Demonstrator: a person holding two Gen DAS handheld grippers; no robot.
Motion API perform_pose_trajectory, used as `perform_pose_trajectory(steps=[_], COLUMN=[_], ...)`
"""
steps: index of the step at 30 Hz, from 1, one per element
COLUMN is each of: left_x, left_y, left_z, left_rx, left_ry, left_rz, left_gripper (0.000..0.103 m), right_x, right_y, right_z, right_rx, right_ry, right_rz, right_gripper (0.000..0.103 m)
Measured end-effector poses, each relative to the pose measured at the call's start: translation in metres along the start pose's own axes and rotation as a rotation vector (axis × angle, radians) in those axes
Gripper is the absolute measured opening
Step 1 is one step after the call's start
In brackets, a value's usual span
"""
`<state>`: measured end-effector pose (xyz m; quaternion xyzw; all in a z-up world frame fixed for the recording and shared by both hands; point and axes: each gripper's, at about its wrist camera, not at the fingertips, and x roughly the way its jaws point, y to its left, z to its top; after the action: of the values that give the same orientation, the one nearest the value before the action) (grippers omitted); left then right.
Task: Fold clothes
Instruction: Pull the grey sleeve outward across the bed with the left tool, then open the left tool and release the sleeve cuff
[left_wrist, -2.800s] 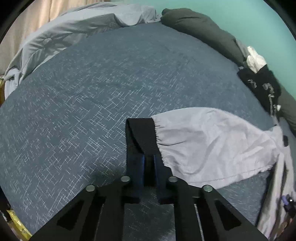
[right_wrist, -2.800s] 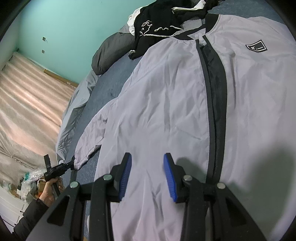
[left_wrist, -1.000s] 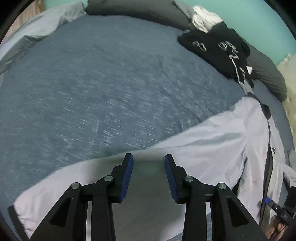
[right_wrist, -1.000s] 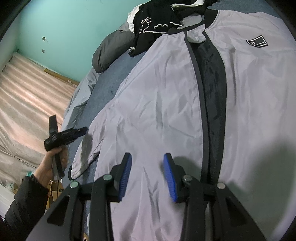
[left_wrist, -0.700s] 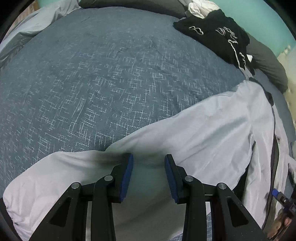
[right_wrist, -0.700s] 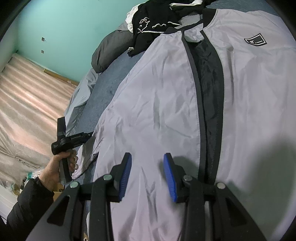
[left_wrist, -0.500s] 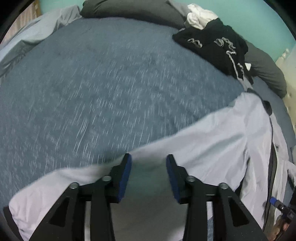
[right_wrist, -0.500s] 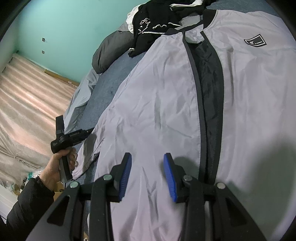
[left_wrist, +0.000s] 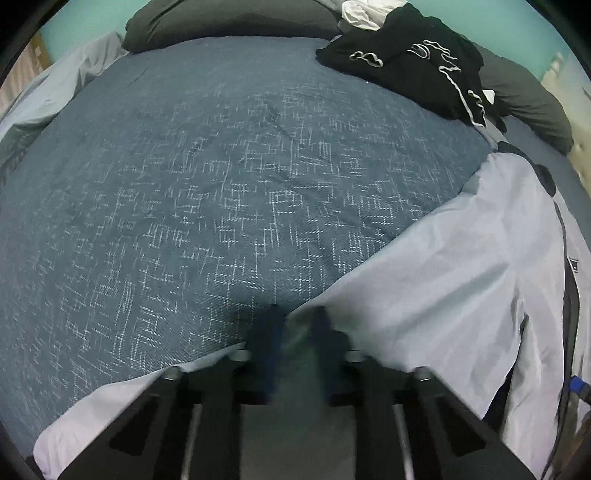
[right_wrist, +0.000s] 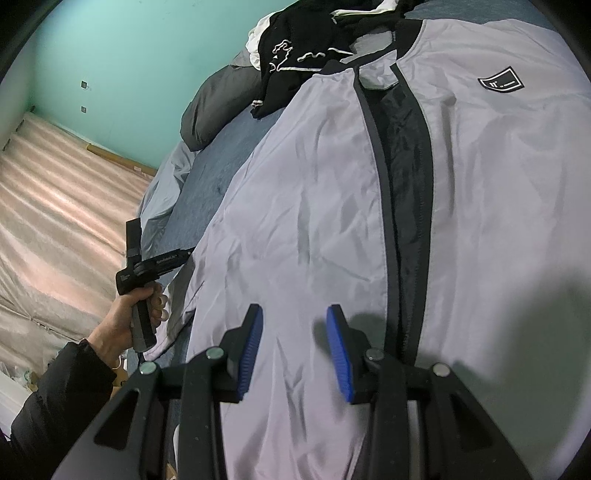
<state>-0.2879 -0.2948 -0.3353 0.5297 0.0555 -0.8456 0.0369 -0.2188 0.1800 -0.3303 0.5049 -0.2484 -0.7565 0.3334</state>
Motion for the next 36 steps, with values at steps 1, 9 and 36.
perform_pose_trajectory(steps=[1, 9, 36], left_x=[-0.001, -0.015, -0.108], left_y=[0.001, -0.002, -0.057], left_z=[0.001, 0.007, -0.058], left_rx=[-0.004, -0.018, -0.084], left_ry=[-0.004, -0.064, -0.133], left_rz=[-0.001, 0.029, -0.069], left_gripper=[0.005, 0.003, 0.027], right_x=[0.000, -0.003, -0.028], right_y=[0.000, -0.006, -0.023], right_z=[0.000, -0.003, 0.001], right_rx=[0.001, 0.000, 0.037], right_ry=[0.001, 0.007, -0.061], right_rz=[0.000, 0.006, -0.028], right_gripper=[0.036, 0.036, 0.036])
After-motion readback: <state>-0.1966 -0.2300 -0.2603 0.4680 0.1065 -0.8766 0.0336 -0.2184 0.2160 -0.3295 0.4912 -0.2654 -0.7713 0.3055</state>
